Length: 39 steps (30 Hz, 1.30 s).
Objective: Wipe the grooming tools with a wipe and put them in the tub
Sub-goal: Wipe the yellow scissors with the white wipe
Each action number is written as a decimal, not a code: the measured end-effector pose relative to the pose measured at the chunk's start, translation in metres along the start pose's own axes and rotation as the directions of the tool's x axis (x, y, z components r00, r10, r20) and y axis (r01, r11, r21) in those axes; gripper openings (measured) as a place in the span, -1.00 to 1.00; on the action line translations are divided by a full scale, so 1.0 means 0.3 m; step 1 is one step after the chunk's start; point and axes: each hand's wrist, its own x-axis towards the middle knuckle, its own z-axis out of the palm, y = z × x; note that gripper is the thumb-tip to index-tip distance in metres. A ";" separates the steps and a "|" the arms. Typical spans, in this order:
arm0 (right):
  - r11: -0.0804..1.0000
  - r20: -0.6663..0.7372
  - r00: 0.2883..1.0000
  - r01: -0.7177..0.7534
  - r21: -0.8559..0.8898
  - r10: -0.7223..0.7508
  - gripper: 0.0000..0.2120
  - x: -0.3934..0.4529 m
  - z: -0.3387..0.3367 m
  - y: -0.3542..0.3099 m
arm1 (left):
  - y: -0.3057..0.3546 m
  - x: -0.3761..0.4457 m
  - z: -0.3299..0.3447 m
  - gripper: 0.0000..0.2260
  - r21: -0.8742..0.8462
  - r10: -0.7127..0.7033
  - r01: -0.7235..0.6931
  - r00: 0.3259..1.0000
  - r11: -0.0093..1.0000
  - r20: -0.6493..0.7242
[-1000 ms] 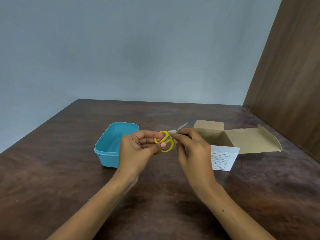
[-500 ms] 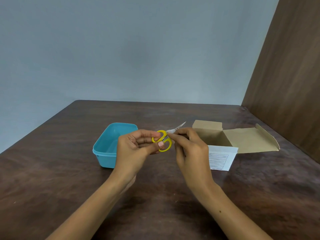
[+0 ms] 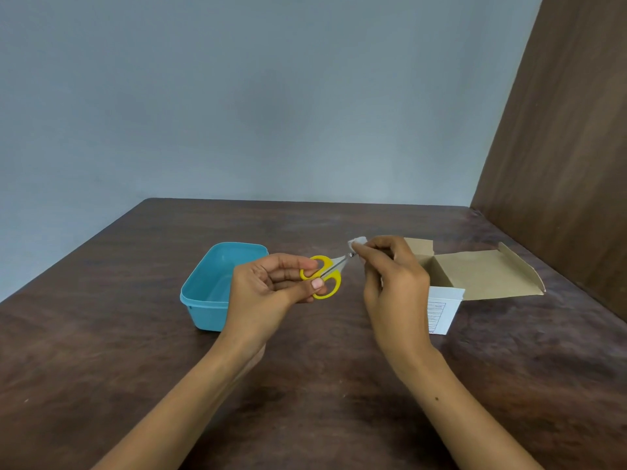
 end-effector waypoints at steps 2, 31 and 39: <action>0.999 0.031 0.999 0.030 0.017 -0.031 -0.66 -0.018 0.007 -0.015 | -0.001 0.001 -0.001 -0.81 0.000 -0.002 0.002 1.000 1.000 -0.002; 0.990 0.124 0.990 0.049 0.133 -0.066 -0.70 -0.044 0.024 -0.056 | -0.021 0.004 -0.008 -0.64 -0.020 0.010 -0.010 1.000 1.000 0.008; 0.970 0.157 0.975 0.122 0.210 -0.157 -0.71 -0.049 0.004 -0.073 | -0.024 0.005 -0.006 -0.69 0.004 0.032 -0.032 0.999 0.999 0.030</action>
